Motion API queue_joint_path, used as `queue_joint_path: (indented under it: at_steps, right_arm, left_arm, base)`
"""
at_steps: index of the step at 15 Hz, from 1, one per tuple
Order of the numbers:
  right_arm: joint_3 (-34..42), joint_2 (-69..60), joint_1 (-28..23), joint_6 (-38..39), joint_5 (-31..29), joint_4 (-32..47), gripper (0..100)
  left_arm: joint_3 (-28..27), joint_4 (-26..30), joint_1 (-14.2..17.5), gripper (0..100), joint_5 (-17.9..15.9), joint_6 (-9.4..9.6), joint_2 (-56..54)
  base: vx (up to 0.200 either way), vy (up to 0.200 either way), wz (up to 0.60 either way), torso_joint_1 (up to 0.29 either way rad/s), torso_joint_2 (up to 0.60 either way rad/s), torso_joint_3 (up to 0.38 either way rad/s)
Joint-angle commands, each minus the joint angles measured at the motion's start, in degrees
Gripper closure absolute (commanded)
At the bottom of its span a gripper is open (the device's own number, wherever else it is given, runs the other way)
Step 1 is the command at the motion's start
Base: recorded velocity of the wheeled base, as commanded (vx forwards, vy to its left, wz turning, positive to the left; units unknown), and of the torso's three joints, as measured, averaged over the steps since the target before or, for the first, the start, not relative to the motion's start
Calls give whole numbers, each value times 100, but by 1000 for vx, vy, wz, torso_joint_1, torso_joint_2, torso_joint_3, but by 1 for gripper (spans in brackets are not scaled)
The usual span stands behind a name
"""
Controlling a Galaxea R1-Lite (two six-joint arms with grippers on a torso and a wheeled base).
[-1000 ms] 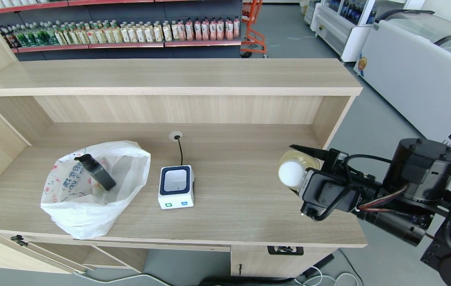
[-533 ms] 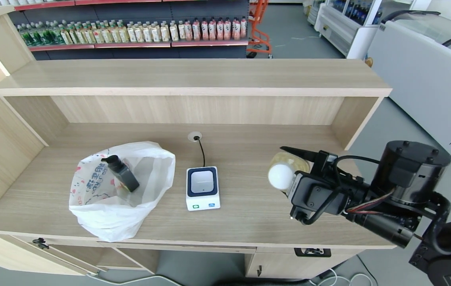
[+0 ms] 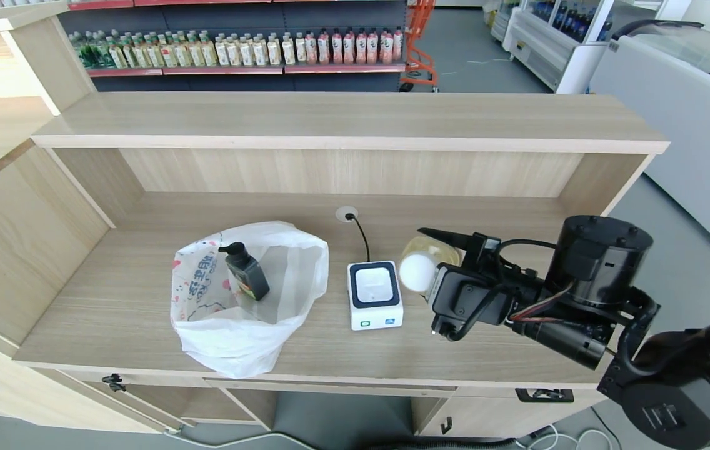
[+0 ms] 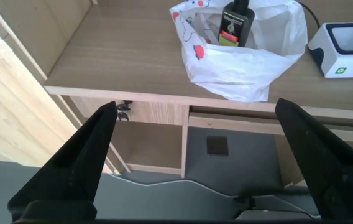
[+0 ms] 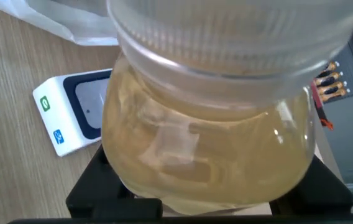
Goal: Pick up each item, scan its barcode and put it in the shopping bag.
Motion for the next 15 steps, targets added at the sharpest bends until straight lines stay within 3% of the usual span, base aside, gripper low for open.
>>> queue_joint_path:
  at_steps: [1,3,14,15]
  right_arm:
    - [-73,370,-48,-10,174,-187,100]
    - [-169,748,-74,-1,333,-820,100]
    - [-152,863,-180,-116,763,-908,100]
    - [-152,863,-180,-116,763,-908,100]
  left_arm:
    - [0,-1,5,0,1,-11,-2]
    - [0,-1,5,0,10,-11,-2]
    - [0,-1,5,0,1,-2,-2]
    - [0,-1,5,0,1,-2,-2]
  base:
    - [0,0,0,0,0,0]
    - [0,0,0,0,0,0]
    - [0,0,0,0,0,0]
    - [0,200,0,-2,2,2]
